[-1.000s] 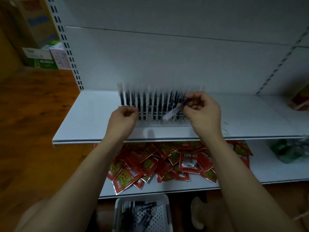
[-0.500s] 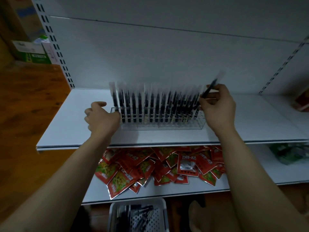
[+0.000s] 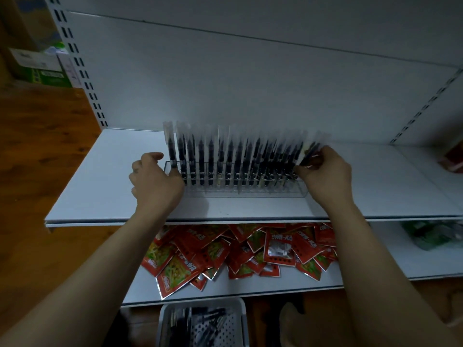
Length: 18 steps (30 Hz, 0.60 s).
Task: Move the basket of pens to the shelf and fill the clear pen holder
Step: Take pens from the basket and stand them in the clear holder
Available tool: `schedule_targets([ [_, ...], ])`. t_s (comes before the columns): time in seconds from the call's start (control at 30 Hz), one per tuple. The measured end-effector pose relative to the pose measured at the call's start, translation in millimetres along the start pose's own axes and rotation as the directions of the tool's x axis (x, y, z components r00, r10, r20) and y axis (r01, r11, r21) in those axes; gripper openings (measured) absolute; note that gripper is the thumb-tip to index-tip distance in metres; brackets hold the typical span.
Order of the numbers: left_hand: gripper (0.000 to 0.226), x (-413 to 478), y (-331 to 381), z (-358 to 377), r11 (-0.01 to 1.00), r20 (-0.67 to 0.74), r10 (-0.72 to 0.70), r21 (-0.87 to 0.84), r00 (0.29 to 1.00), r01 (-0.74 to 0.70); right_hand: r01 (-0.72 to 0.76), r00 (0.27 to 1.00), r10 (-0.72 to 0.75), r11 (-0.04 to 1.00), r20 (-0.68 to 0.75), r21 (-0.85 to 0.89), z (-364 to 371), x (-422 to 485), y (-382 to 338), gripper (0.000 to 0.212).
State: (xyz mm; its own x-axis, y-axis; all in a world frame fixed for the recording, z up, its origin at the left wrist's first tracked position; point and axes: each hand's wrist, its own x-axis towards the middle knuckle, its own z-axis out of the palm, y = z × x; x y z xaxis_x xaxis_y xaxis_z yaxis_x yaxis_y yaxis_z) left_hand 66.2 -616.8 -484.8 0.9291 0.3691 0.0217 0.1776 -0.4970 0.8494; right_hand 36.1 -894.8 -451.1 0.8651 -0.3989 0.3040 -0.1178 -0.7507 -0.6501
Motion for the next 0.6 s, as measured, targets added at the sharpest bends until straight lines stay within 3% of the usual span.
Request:
schedule_targets([
  [0.13, 0.046, -1.9, 0.2, 0.3, 1.0, -0.005, -0.012, 0.004, 1.0, 0.012, 0.077, 0.978, -0.047, 0.987, -0.203, 0.141, -9.1, -5.1, -10.0, 0.045],
  [0.2, 0.046, -2.9, -0.5, 0.2, 1.0, -0.003, -0.017, 0.004, 1.0, 0.017, 0.142, 0.964, -0.1, 0.977, -0.245, 0.158, -9.8, -9.0, -12.5, 0.044],
  [0.6, 0.046, -6.2, -6.3, -3.8, 1.0, 0.0, -0.021, 0.019, 1.0, 0.021, 0.183, 0.951, -0.138, 0.972, -0.276, 0.145, 5.3, -6.4, -15.1, 0.03],
])
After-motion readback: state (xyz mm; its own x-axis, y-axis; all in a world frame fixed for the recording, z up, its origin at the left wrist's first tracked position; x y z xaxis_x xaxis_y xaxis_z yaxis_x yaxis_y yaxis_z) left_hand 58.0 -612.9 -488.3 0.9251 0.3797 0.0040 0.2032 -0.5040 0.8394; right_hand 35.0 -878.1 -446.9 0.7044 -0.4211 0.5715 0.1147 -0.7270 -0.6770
